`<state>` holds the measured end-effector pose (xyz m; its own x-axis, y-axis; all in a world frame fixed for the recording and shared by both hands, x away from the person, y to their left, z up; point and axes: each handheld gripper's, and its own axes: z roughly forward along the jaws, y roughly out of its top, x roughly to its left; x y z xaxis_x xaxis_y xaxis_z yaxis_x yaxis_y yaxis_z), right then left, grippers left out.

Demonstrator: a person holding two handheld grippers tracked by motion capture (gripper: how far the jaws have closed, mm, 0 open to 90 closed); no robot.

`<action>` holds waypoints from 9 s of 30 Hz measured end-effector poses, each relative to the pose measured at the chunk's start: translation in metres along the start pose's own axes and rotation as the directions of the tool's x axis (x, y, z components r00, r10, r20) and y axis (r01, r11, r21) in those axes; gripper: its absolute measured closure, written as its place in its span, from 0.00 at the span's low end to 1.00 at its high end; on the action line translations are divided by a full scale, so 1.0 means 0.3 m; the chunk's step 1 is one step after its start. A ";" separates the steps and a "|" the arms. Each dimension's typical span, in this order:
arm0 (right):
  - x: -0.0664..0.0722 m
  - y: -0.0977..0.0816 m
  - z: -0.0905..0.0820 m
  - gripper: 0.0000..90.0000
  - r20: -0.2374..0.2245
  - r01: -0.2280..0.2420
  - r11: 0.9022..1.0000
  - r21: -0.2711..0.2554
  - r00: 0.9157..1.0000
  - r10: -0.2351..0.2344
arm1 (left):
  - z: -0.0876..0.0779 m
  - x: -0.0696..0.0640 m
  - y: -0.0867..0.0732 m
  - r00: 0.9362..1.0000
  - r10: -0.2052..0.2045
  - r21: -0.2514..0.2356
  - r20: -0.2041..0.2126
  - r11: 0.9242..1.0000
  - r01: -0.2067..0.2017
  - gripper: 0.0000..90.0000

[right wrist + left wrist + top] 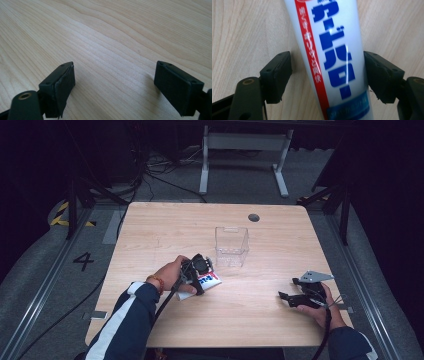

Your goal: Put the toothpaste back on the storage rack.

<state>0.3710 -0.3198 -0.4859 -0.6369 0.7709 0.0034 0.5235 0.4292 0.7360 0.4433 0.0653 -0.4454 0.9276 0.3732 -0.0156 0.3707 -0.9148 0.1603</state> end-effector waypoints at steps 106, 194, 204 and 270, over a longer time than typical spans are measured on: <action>-0.004 0.000 0.001 0.18 0.007 -0.005 1.000 -0.003 1.000 0.005 | -0.304 0.175 0.150 0.991 -0.129 -0.850 0.018 0.520 0.083 0.76; -0.004 0.000 0.003 0.18 0.007 -0.001 1.000 -0.003 1.000 0.001 | -0.075 0.136 0.185 0.988 -0.139 -0.727 -0.068 0.685 0.047 0.64; -0.004 0.000 0.003 0.18 0.008 -0.001 1.000 -0.003 1.000 0.001 | -0.111 0.137 0.173 0.982 -0.163 -0.725 -0.096 0.688 0.043 0.58; -0.003 0.001 0.004 0.18 0.009 -0.006 1.000 -0.003 1.000 0.006 | -0.242 0.059 -0.135 0.957 -0.104 -0.565 -0.271 0.822 -0.071 0.41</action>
<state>0.3724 -0.3198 -0.4865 -0.6288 0.7775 0.0013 0.5255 0.4237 0.7378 0.4415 0.1202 -0.3804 0.8370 0.4939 0.2357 0.2136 -0.6914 0.6902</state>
